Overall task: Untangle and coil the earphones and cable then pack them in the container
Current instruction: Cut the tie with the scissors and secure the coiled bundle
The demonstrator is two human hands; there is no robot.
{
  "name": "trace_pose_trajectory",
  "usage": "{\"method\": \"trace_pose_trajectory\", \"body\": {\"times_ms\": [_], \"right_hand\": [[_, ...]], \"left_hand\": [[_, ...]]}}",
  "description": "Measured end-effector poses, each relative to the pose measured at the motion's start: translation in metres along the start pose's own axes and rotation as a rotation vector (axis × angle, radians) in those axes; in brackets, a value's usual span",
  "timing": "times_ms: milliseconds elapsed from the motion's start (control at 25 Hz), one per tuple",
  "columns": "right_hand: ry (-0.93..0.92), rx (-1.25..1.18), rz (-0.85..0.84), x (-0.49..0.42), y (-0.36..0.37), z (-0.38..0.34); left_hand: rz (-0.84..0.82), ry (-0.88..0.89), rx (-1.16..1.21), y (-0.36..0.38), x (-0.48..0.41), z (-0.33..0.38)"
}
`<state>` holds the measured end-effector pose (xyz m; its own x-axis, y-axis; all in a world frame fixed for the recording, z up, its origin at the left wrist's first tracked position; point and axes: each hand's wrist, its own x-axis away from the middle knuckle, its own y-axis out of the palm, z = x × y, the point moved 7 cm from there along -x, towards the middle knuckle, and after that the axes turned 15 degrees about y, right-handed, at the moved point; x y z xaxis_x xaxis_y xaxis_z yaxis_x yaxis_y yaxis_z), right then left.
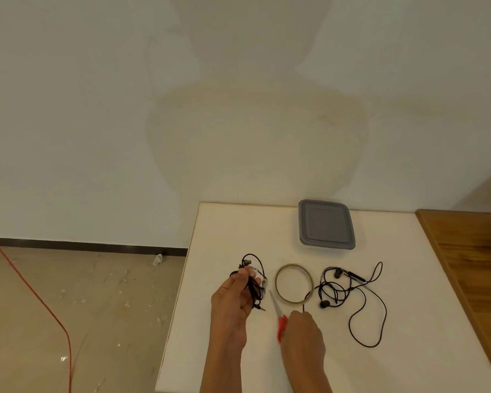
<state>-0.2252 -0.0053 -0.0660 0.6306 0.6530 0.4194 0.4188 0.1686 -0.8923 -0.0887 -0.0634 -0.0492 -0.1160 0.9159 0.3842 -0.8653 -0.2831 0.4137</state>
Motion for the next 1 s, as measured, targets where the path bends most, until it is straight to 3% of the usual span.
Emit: {"method": "trace_pose_trajectory", "body": {"times_ms": [120, 200, 320, 400, 520, 720, 880, 1000], "right_hand": [[-0.056, -0.069, -0.051, 0.013, -0.013, 0.001], [-0.063, -0.251, -0.054, 0.024, -0.044, 0.001], [-0.23, -0.832, 0.263, 0.067, -0.126, 0.009], [-0.364, -0.975, 0.315, 0.106, -0.165, -0.001], [-0.417, -0.962, 0.214, 0.138, -0.188, -0.014], [-0.432, -0.944, 0.187, 0.166, -0.22, -0.007], [-0.431, -0.987, 0.131, 0.186, -0.24, -0.002], [-0.429, -0.993, -0.016, 0.196, -0.252, -0.002]], "left_hand": [[-0.038, 0.008, 0.028, 0.009, 0.015, 0.018], [-0.059, 0.02, 0.039, 0.017, 0.029, 0.033], [-0.087, 0.083, 0.009, 0.031, 0.055, 0.065], [-0.117, 0.14, -0.017, 0.042, 0.077, 0.085], [-0.158, 0.226, -0.065, 0.055, 0.113, 0.111], [-0.2, 0.312, -0.082, 0.064, 0.16, 0.145], [-0.239, 0.317, -0.081, 0.069, 0.189, 0.166], [-0.295, 0.272, -0.08, 0.072, 0.206, 0.179]]}}
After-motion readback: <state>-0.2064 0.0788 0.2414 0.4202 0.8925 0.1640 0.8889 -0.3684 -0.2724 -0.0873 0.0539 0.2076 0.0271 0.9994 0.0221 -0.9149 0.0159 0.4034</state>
